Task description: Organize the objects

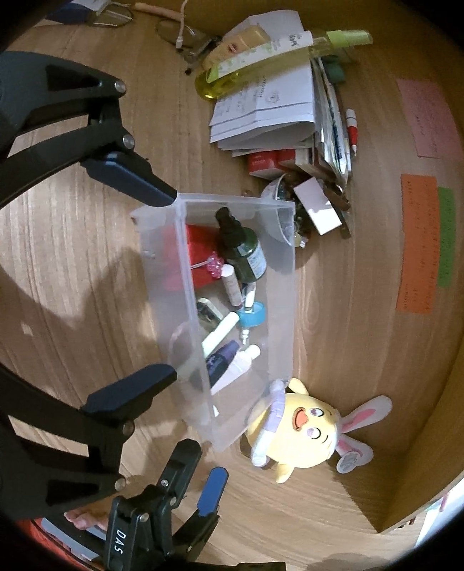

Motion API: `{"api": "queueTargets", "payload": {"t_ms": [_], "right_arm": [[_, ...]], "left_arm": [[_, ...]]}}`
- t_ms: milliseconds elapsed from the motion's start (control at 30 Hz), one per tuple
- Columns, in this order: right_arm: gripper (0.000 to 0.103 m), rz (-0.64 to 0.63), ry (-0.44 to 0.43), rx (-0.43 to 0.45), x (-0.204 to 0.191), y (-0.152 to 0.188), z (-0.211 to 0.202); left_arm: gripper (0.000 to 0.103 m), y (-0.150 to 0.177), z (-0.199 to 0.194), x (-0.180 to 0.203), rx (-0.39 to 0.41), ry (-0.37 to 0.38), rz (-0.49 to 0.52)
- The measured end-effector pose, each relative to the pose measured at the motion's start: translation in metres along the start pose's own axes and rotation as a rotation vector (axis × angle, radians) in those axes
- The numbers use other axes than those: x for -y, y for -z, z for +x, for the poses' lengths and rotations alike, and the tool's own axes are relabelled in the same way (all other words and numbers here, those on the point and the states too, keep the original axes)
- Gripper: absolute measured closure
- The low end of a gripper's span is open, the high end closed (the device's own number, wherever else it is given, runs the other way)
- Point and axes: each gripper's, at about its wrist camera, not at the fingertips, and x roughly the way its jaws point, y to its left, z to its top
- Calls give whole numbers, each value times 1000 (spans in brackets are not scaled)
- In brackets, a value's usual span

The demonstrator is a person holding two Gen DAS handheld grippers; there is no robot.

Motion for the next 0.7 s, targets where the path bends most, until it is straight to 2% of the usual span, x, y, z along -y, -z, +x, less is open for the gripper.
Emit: {"api": "queueTargets", "payload": {"t_ms": [700], "right_arm": [[18, 16, -5, -8, -4, 7, -3]], "left_arm": [[11, 8, -6, -1, 1, 8, -7]]}}
